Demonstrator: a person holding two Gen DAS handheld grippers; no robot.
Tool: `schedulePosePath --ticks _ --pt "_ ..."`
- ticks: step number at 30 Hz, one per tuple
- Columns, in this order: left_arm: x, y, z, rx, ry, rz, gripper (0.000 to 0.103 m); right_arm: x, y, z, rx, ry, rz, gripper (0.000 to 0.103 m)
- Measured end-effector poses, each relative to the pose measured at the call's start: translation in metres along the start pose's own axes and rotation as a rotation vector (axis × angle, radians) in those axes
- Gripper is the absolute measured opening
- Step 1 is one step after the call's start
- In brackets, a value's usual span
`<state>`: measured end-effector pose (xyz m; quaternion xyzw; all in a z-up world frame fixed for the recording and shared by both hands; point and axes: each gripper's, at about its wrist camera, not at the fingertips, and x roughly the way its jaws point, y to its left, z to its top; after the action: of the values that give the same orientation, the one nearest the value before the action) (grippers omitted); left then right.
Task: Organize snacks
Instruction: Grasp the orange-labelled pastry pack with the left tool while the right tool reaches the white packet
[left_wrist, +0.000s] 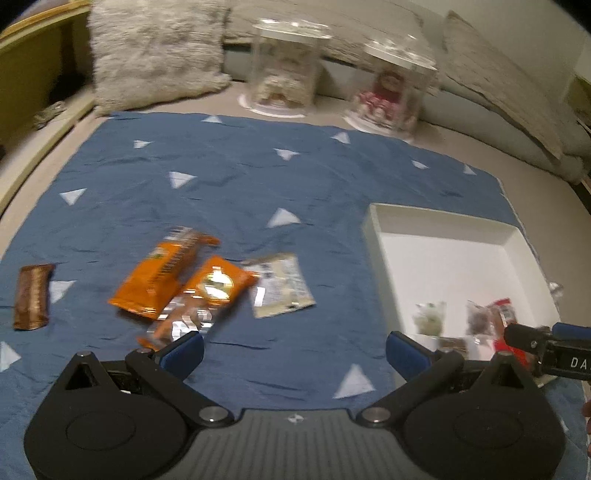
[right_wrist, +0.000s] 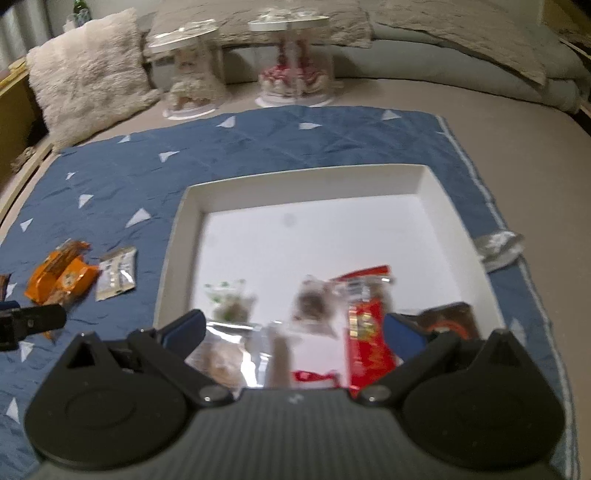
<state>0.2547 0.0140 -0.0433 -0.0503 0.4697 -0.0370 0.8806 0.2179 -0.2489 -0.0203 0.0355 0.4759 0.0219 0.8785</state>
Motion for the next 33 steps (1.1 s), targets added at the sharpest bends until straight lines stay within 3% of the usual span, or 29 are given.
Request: schedulePosePath --ticks 12,17,22,27,33 --pt "-0.015 0.072 0.004 -0.103 -0.047 0.083 0.103 0.016 0.066 0.014 -0.063 0.004 0.089 0.103" --pt "-0.013 0.081 0.006 -0.078 -0.053 0.087 0.103 0.021 0.087 0.018 -0.089 -0.003 0.129 0.103" --pt "-0.006 0.076 0.007 -0.002 -0.044 0.018 0.101 0.027 0.104 0.030 -0.064 -0.072 0.141 0.103" --pt "0.009 0.068 0.010 0.060 -0.008 -0.034 0.079 0.037 0.116 0.040 -0.049 -0.070 0.197 0.103" --pt "0.040 0.063 0.013 0.103 0.036 -0.107 0.075 0.053 0.128 0.050 -0.037 -0.058 0.248 0.099"
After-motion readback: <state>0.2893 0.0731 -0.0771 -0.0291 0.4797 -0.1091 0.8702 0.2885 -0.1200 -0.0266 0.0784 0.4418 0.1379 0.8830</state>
